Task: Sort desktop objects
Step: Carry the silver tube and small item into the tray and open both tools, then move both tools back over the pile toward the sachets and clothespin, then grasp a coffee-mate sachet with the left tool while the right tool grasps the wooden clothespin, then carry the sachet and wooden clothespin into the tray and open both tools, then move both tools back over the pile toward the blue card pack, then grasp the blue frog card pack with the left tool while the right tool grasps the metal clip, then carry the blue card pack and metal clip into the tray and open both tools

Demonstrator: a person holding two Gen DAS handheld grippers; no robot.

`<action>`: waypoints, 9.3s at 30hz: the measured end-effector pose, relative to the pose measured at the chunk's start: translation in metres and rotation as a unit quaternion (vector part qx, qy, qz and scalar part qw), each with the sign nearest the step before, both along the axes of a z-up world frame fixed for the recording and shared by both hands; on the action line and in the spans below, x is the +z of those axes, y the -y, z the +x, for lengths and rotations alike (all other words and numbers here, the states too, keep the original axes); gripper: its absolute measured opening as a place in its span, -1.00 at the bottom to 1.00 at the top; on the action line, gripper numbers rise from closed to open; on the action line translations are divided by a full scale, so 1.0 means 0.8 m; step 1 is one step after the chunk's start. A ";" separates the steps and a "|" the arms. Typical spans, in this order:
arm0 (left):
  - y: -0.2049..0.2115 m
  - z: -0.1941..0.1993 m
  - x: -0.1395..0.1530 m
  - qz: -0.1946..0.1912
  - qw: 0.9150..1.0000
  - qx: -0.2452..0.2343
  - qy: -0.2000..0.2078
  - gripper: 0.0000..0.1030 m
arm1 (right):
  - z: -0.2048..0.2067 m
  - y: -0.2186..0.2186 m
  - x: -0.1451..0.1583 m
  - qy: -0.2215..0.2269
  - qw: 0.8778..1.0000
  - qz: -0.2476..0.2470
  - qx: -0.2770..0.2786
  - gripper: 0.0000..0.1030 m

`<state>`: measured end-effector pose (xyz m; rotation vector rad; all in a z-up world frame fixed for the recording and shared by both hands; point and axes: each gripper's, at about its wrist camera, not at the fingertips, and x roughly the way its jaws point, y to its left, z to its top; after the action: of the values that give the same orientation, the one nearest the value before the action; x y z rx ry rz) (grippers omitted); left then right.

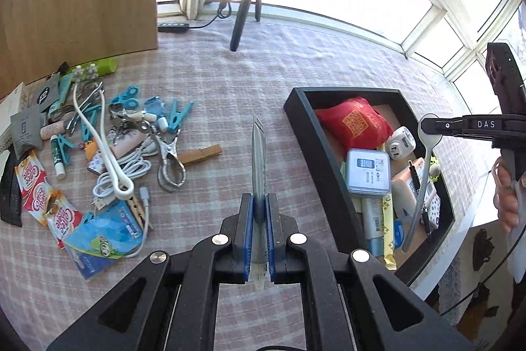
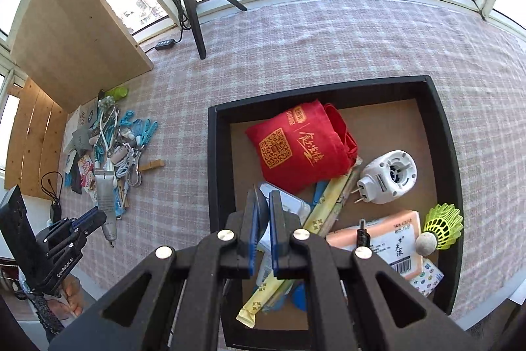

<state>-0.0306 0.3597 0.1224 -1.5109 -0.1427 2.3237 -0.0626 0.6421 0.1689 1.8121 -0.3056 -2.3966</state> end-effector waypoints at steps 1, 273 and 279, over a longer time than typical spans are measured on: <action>-0.023 0.000 -0.001 0.003 1.000 -0.015 0.002 -0.87 | 0.006 -0.016 -0.003 0.002 1.000 0.002 -0.008 -0.88; 0.135 0.067 -0.066 -0.097 0.994 -0.042 0.017 0.06 | -0.010 0.223 -0.082 0.036 0.970 0.015 0.239 -0.92; 0.073 0.055 -0.041 -0.100 0.992 -0.077 -0.008 0.06 | -0.001 0.147 -0.051 0.018 0.980 0.025 0.198 -0.92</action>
<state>0.0133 0.3012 0.0894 -1.5358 0.2096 2.2803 -0.0631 0.5245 0.1284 1.7397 0.1057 -2.1141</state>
